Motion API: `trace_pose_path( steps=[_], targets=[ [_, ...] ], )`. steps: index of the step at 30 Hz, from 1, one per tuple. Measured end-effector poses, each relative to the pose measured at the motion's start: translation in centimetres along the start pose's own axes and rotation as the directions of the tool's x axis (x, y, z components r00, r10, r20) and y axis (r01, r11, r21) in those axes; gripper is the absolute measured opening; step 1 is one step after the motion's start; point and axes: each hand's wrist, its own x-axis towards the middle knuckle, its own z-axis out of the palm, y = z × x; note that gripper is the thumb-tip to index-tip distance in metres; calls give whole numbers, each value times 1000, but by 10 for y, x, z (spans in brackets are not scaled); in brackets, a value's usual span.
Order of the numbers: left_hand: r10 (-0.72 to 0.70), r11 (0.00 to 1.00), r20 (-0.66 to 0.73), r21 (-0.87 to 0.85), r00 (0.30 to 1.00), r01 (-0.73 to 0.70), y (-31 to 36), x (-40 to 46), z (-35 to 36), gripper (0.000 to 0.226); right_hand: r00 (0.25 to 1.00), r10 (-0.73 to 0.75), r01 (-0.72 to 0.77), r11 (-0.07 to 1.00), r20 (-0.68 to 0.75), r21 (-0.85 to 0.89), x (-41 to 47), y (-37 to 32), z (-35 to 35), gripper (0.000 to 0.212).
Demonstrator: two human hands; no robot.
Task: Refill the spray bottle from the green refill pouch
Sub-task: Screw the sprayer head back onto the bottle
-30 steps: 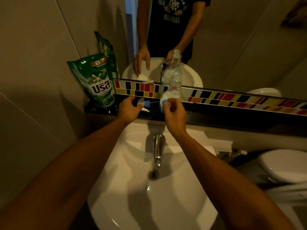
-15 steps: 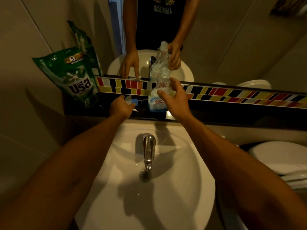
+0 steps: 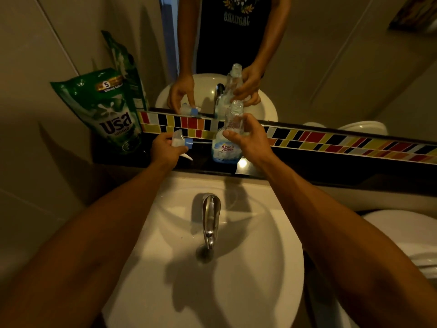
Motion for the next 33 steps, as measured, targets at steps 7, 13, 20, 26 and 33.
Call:
trace_pose_path(
  steps=[7, 13, 20, 26, 33],
  targets=[
    [148, 965, -50, -209, 988, -155, 40, -4, -51, 60, 1000, -3, 4, 999, -10, 36, -9, -5, -4, 46],
    [192, 935, -113, -281, 975, -217, 92, -9, -89, 63, 1000, -23, 23, 1000, 7, -10, -28, -13, -14, 46],
    [265, 895, -148, -331, 953, -300, 167, -33, -119, 58, 996, -83, 83, 994, 16, -64, -55, -18, -22, 45],
    [349, 868, -157, -317, 924, -382, 218, -57, -139, 46, 1000, -29, 29, 998, 12, -61, -77, -15, -26, 50],
    [416, 822, -93, -388, 904, -418, 247, -77, -142, 42, 999, 41, -38, 986, 12, -160, -89, -15, -27, 53]
  ],
)
